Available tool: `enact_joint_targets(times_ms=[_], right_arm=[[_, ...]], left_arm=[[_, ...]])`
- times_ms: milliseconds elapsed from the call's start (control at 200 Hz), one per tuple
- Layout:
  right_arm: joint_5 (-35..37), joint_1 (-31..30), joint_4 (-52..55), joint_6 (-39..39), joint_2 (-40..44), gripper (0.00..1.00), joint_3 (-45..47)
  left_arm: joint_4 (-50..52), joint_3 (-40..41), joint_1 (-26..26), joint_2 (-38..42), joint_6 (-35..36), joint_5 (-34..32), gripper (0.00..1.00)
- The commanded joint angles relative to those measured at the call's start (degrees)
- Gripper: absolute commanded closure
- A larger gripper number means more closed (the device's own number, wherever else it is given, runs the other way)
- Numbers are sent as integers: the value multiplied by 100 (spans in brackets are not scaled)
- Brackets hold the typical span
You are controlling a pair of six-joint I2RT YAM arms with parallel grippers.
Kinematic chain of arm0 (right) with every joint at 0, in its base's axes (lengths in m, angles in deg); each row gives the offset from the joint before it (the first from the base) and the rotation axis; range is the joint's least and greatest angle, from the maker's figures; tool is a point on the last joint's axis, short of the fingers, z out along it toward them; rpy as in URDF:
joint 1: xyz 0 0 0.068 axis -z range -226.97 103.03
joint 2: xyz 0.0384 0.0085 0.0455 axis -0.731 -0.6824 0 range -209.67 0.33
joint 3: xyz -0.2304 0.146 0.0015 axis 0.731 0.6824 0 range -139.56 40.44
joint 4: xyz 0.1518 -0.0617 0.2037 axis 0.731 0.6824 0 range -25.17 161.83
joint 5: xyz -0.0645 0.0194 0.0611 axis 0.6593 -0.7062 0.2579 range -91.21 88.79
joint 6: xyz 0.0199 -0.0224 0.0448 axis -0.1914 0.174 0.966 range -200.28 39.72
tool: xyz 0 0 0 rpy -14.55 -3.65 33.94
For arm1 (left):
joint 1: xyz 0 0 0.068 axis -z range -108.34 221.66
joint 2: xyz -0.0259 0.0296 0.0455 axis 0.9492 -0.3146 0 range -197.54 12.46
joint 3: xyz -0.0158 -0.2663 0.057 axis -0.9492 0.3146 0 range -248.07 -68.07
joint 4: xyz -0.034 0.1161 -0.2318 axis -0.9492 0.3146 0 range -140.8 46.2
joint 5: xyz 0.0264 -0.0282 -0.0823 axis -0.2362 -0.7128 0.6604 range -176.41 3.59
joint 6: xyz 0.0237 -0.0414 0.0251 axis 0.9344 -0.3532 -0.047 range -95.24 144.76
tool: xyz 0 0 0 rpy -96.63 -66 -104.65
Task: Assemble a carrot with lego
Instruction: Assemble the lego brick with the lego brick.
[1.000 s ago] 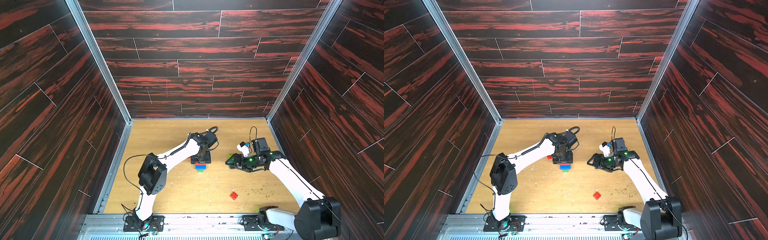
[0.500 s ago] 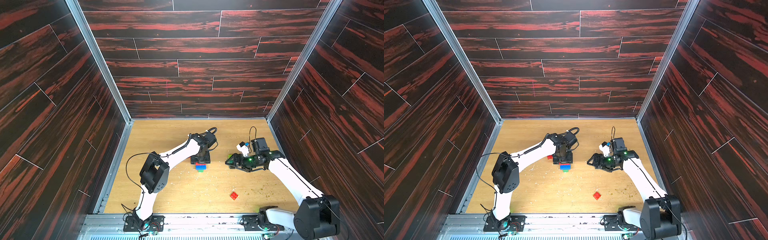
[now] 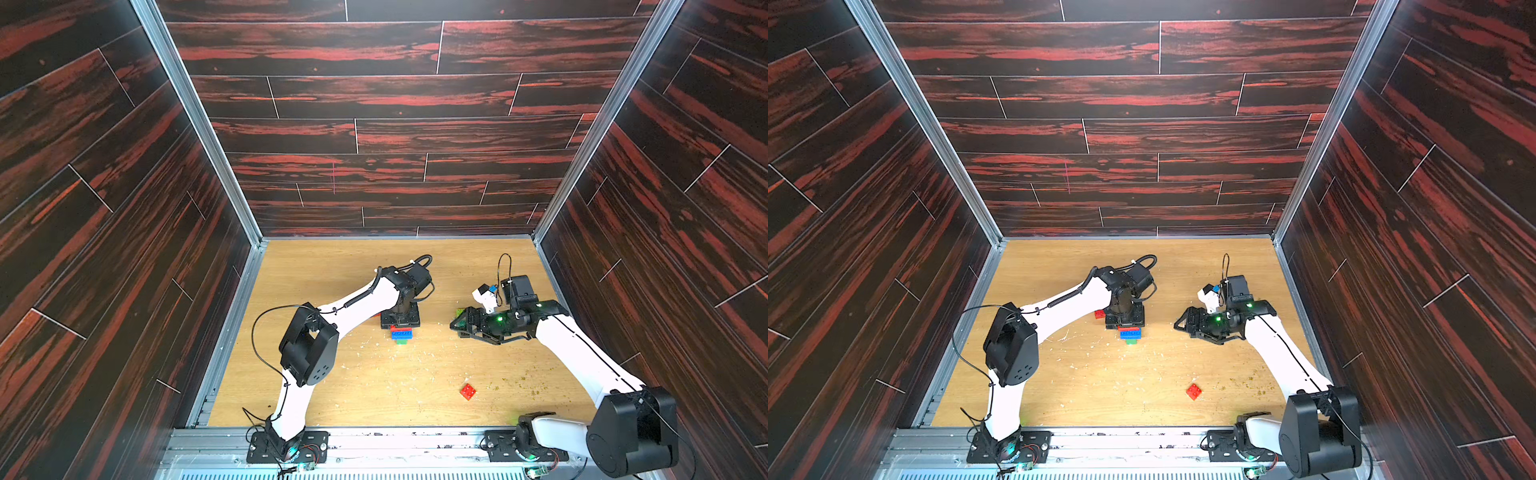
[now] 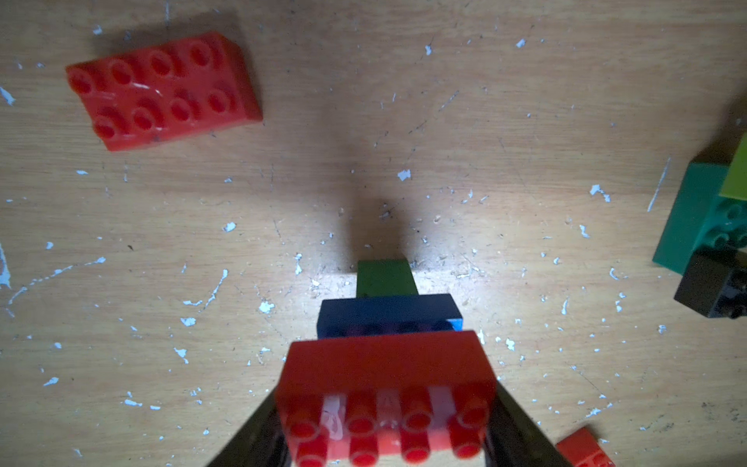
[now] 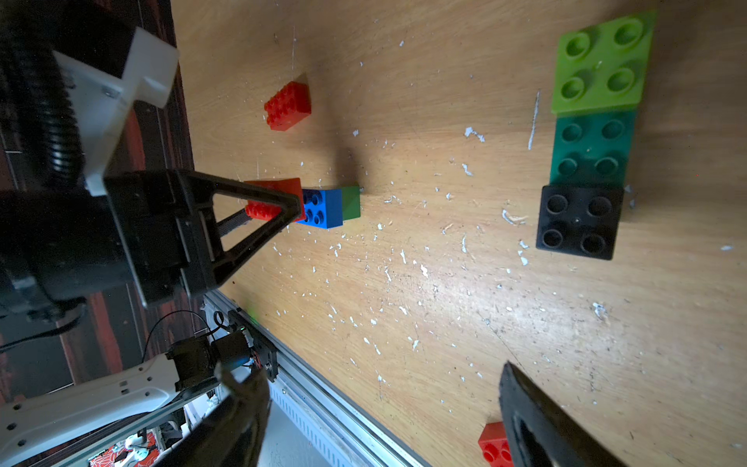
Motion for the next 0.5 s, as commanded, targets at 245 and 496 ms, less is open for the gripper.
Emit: enact_joint_targets(times_ms=[245, 496], right_arm=[[-37, 17, 23, -31, -128, 10, -25], [-40, 23, 7, -10, -133, 10, -24]], left_arm=[[302, -17, -15, -94, -76, 2, 55], [320, -64, 13, -157, -154, 37, 55]])
